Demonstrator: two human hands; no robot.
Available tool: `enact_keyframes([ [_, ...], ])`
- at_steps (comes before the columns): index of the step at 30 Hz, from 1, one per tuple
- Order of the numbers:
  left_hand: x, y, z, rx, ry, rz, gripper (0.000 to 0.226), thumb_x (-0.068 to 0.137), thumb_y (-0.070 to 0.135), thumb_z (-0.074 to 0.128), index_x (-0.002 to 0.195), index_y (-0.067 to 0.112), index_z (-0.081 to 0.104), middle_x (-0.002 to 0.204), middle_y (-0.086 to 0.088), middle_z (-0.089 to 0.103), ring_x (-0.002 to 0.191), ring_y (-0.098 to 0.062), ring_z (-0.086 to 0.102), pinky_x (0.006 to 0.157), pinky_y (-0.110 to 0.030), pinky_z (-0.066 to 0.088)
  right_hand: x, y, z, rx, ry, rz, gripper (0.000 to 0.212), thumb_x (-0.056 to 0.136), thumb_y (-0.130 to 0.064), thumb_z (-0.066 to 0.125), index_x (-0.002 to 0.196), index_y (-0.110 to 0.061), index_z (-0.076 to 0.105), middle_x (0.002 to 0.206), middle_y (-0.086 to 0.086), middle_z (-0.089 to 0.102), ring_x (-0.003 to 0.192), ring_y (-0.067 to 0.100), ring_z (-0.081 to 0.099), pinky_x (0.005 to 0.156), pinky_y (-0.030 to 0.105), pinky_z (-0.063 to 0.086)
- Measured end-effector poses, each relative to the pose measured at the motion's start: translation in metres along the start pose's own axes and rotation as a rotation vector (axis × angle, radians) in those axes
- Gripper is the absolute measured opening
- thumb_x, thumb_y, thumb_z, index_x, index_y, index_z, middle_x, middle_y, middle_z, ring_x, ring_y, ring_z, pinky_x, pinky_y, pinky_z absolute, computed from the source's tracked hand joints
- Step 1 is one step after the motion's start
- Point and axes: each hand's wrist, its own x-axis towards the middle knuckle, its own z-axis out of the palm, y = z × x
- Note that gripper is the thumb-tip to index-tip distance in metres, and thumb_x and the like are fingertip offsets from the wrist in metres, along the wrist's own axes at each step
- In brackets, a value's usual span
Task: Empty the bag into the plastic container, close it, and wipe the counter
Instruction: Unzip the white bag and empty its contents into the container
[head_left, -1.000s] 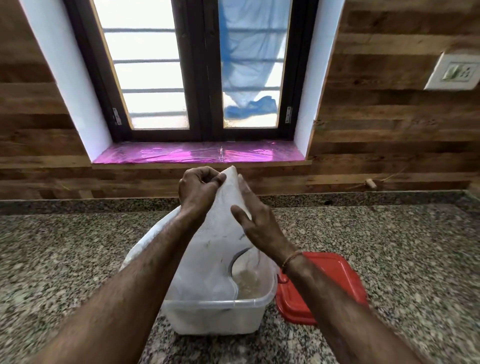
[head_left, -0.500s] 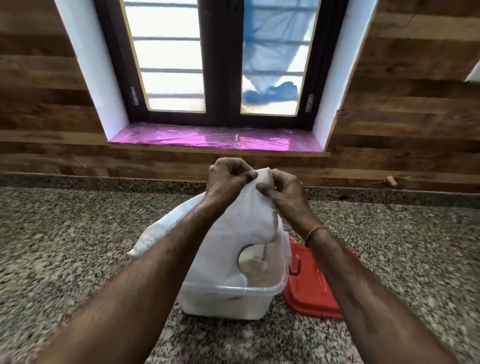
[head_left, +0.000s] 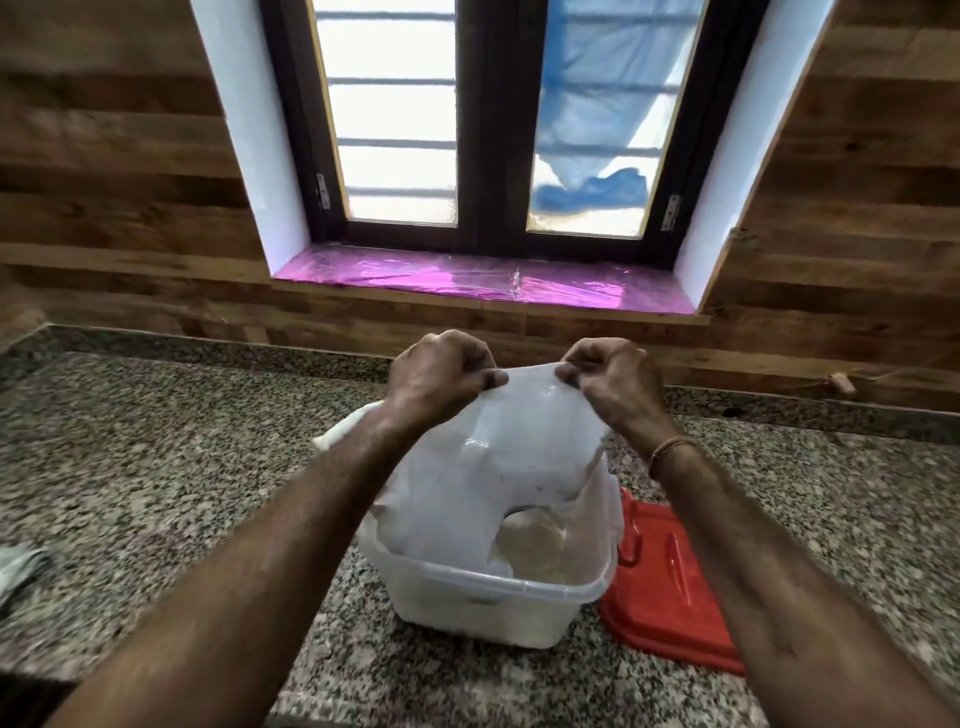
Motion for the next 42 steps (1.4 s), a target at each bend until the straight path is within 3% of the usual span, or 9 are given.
enact_keyframes([
  [3,-0.001,-0.026,-0.017,0.051,-0.097,-0.037,0.03,0.079,0.063,0.074,0.091,0.035,0.074,0.1,0.019,0.074,0.096,-0.01,0.067,0.078,-0.032,0.048,0.002,0.009,-0.007,0.049,-0.008,0.142,0.012,0.085,-0.028,0.081,0.075,-0.023,0.077,0.082,-0.005,0.079,0.087,0.021,0.076,0.082,0.048,0.062],
  [8,-0.003,-0.016,-0.01,0.03,0.075,0.002,0.011,0.078,0.037,0.086,0.077,0.03,0.078,0.062,0.02,0.061,0.081,-0.009,0.069,0.057,-0.021,0.036,-0.007,-0.018,0.005,-0.171,-0.065,-0.081,0.01,0.085,-0.047,0.075,0.093,-0.041,0.074,0.094,-0.017,0.078,0.1,0.009,0.07,0.102,0.044,0.045],
  [13,0.004,0.0,-0.019,0.057,0.118,0.069,0.032,0.081,0.06,0.074,0.082,0.028,0.076,0.085,0.012,0.074,0.086,-0.012,0.068,0.075,-0.03,0.044,-0.007,-0.041,0.016,-0.212,-0.112,-0.159,0.02,0.088,-0.042,0.077,0.073,-0.032,0.069,0.064,-0.018,0.06,0.09,0.013,0.069,0.083,0.036,0.036],
  [16,-0.003,-0.017,-0.035,0.135,0.127,-0.001,0.046,0.084,0.075,0.06,0.094,0.033,0.076,0.097,0.009,0.078,0.094,-0.017,0.07,0.089,-0.039,0.052,-0.003,-0.035,0.009,-0.176,-0.116,-0.077,0.02,0.088,-0.04,0.079,0.074,-0.027,0.072,0.068,-0.017,0.066,0.091,0.012,0.069,0.097,0.045,0.048],
  [24,-0.022,-0.037,-0.032,-0.255,0.141,-0.122,0.018,0.084,0.038,0.079,0.084,0.021,0.075,0.089,-0.002,0.074,0.093,-0.027,0.07,0.079,-0.042,0.058,-0.01,-0.068,0.021,-0.077,-0.174,-0.165,0.018,0.09,-0.045,0.076,0.09,-0.027,0.076,0.092,-0.007,0.077,0.093,0.016,0.071,0.091,0.044,0.056],
  [27,-0.021,-0.038,-0.028,-0.309,0.253,-0.07,0.018,0.085,0.027,0.079,0.102,0.024,0.074,0.107,-0.002,0.072,0.098,-0.025,0.068,0.083,-0.043,0.058,-0.009,-0.078,0.026,-0.174,-0.066,-0.159,0.025,0.092,-0.044,0.074,0.085,-0.02,0.077,0.082,-0.007,0.075,0.088,0.016,0.071,0.09,0.044,0.056],
  [32,-0.024,-0.051,-0.02,-0.248,0.481,0.109,0.092,0.091,0.017,0.075,0.163,0.019,0.02,0.169,-0.012,0.018,0.143,-0.031,0.044,0.088,-0.034,0.054,-0.01,-0.088,0.031,-0.236,0.022,-0.112,0.023,0.091,-0.041,0.076,0.087,-0.019,0.08,0.087,-0.004,0.079,0.089,0.02,0.073,0.091,0.045,0.057],
  [38,-0.039,-0.073,0.0,0.259,0.045,0.289,0.087,0.099,0.033,0.063,0.166,0.024,0.009,0.174,0.006,0.002,0.161,-0.019,-0.002,0.12,-0.055,0.033,-0.018,-0.087,0.041,-0.322,0.067,-0.038,0.023,0.087,-0.04,0.08,0.079,-0.018,0.077,0.083,-0.002,0.079,0.087,0.025,0.074,0.076,0.033,0.052],
  [42,-0.042,-0.075,-0.01,0.095,0.319,0.298,0.099,0.092,0.039,0.065,0.166,0.012,0.005,0.171,-0.005,-0.012,0.161,-0.026,-0.001,0.121,-0.055,0.022,-0.023,-0.089,0.05,-0.365,0.114,-0.052,0.025,0.087,-0.04,0.08,0.079,-0.017,0.075,0.082,-0.001,0.079,0.086,0.027,0.074,0.069,0.029,0.043],
])
